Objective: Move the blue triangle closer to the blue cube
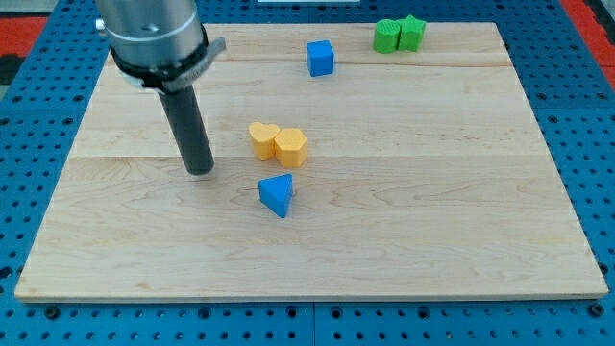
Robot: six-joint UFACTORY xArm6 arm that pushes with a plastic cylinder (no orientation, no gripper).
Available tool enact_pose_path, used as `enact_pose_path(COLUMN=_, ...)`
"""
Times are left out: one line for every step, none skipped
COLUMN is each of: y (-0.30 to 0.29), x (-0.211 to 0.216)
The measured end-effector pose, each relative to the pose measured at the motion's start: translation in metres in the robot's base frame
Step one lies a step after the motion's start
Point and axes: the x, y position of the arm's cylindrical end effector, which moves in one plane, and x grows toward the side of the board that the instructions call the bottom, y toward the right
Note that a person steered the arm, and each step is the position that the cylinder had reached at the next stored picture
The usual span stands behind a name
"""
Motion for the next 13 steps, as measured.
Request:
enact_pose_path(y=0.024, x=0.034)
enact_pose_path(y=0.073, x=0.043)
enact_pose_path(y=0.130, x=0.042)
enact_pose_path(y=0.178, x=0.036)
enact_pose_path(y=0.186, x=0.005)
enact_pose_path(y=0.189, x=0.009)
enact_pose_path(y=0.172, x=0.047)
enact_pose_path(y=0.127, x=0.053)
enact_pose_path(y=0.112, x=0.041)
enact_pose_path(y=0.137, x=0.022)
enact_pose_path(y=0.149, x=-0.002)
enact_pose_path(y=0.153, x=-0.030)
enact_pose_path(y=0.177, x=-0.057)
